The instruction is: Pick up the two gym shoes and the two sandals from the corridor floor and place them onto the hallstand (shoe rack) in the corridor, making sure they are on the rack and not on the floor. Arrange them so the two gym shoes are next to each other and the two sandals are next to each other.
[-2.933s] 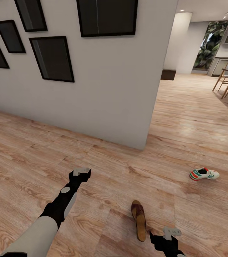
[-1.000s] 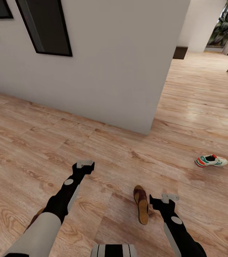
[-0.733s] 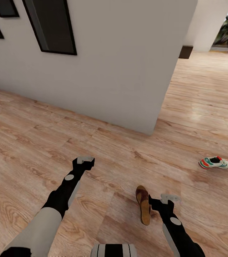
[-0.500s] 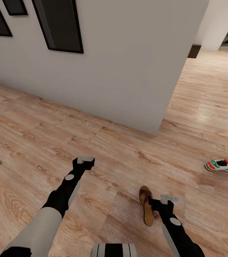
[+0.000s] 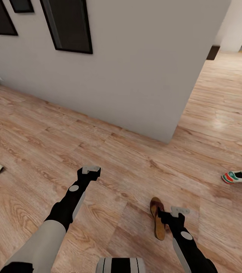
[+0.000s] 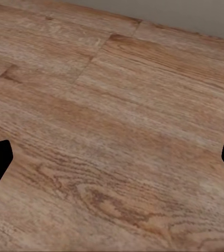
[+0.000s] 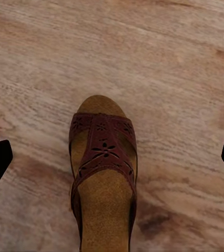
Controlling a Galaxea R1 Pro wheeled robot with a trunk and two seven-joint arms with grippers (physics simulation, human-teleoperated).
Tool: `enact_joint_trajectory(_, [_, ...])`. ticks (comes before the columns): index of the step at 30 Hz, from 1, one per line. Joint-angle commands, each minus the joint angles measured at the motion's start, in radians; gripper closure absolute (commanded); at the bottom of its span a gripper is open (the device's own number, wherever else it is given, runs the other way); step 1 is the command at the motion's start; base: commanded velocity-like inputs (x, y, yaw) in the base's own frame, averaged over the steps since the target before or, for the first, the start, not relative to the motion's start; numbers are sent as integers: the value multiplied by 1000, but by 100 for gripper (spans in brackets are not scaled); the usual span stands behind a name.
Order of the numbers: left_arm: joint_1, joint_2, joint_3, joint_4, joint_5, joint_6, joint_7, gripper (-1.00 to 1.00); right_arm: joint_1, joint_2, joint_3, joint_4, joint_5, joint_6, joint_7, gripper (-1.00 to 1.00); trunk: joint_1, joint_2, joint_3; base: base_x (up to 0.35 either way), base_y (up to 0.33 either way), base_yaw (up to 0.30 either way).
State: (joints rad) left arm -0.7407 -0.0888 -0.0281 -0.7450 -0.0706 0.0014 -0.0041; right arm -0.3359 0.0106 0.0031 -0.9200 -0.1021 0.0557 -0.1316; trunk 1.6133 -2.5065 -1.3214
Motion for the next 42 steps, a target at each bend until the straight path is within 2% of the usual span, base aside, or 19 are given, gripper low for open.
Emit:
enact_joint_trajectory(1, [0, 0, 1, -1, -7, 0, 0, -100, 0, 0, 0, -2, -10, 4, -3, -100, 0, 0, -2, 0, 0, 2])
enact_joint_trajectory(30, [0, 0, 1, 6, -8, 0, -2, -100, 0, 0, 2, 0, -10, 4, -3, -100, 13, -7, -162, 0, 0, 1])
enact_joint_trajectory(42, [0, 0, 1, 6, -7, -1, -2, -100, 0, 0, 2, 0, -10, 4, -2, -100, 18, -10, -226, 0, 0, 127])
